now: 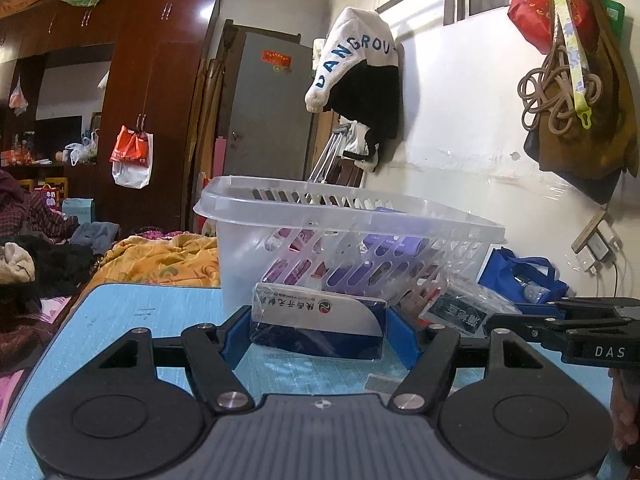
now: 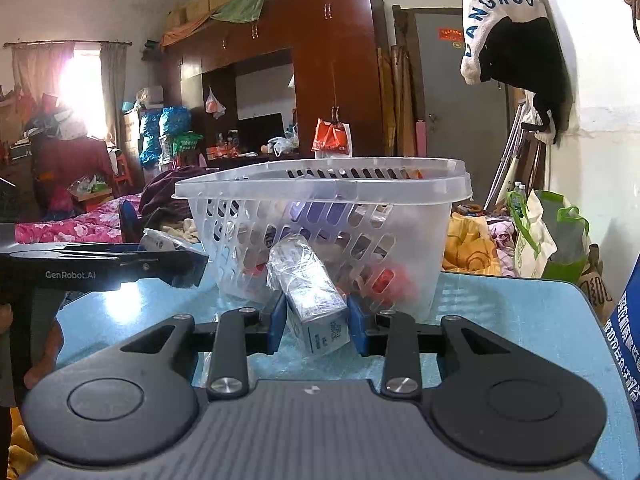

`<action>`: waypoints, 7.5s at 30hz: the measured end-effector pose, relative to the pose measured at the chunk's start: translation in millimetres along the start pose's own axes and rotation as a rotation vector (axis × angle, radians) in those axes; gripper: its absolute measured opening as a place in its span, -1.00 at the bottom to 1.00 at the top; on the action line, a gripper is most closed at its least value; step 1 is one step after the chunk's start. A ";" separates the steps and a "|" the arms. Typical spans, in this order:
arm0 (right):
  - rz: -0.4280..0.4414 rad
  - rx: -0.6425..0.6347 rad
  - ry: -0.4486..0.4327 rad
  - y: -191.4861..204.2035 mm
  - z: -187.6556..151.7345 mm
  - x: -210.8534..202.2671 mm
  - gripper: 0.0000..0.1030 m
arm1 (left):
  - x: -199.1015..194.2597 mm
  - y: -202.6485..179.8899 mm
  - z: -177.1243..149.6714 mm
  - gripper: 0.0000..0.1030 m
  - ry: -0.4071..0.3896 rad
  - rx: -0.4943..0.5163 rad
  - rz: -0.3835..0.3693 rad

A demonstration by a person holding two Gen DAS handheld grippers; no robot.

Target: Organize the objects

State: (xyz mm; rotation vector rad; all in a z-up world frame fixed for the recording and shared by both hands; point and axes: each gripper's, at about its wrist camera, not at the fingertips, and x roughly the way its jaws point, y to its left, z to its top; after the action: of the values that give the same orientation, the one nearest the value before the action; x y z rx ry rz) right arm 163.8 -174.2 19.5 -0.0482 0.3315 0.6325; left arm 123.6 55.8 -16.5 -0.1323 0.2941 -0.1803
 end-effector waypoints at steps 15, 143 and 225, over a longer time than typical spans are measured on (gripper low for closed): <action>-0.002 -0.006 -0.024 2.5 -0.5 -9.5 -0.30 | -15.6 -2.7 3.1 0.43 -0.083 0.031 -0.002; -0.046 0.095 0.017 17.4 -9.1 -25.6 -0.02 | -26.4 -5.9 -4.0 0.54 -0.060 -0.001 -0.086; -0.263 0.043 0.025 -18.6 67.8 5.4 1.00 | 20.9 -44.6 81.5 1.00 0.096 0.091 0.141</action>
State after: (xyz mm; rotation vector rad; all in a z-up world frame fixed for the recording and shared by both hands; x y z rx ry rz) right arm 198.4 -176.3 80.9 -0.0571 0.3560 0.3643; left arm 160.7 16.6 62.0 -0.0121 0.3886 -0.0598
